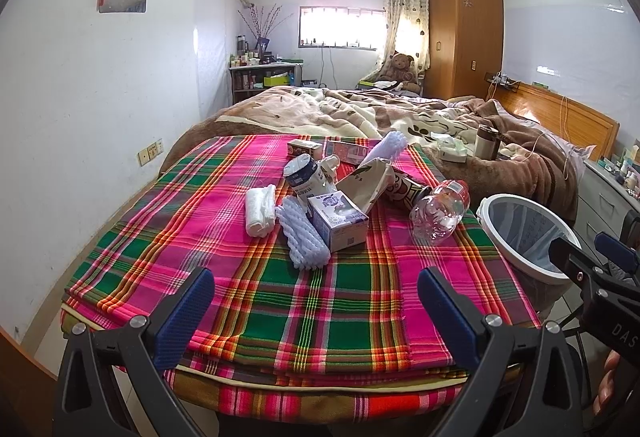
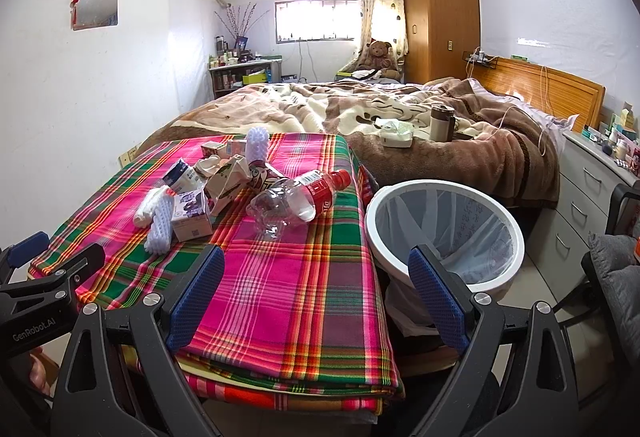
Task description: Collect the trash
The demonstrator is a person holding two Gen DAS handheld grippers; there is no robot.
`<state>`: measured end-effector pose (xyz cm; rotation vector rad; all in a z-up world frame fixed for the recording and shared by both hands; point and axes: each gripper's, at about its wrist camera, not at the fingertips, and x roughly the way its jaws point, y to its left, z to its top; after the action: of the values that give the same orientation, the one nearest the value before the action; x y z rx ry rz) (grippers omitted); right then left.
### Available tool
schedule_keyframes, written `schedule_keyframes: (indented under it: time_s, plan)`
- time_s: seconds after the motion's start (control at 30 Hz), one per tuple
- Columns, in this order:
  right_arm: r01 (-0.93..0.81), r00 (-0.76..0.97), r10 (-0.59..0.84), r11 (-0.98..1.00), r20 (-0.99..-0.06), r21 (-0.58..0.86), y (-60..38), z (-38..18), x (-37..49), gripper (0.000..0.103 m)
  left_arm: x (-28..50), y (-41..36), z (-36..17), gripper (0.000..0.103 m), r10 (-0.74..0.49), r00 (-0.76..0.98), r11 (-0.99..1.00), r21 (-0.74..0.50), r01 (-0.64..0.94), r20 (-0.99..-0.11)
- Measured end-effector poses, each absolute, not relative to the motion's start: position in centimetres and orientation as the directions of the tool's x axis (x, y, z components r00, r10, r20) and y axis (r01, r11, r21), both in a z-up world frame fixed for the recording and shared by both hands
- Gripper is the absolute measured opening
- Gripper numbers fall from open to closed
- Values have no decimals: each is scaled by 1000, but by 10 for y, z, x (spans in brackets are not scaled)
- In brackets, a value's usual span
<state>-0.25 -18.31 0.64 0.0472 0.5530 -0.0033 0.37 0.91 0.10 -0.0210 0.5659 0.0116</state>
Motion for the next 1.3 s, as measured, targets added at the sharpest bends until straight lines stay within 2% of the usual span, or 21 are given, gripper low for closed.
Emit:
schedule_keyframes:
  time_s: [0.7,1.0,1.2,1.3]
  plan:
    - [20,844,7,999,-536,44,-185,5,3,95,13,13,0,103,10,840,1000,-14,-20,-542]
    - [28,825,24,996,-564,83,-186,1,41,95,44,30,-14,103,25,808,1000,4,-28,-588]
    - [59,785,39,989,-618,138,-191,-13,89,95,82,58,-26,103,-23,777,998,-57,-16,-629]
    - [93,777,-4,990,-629,109,-189,-17,106,95,103,78,-31,100,-46,758,995,-100,-26,-650]
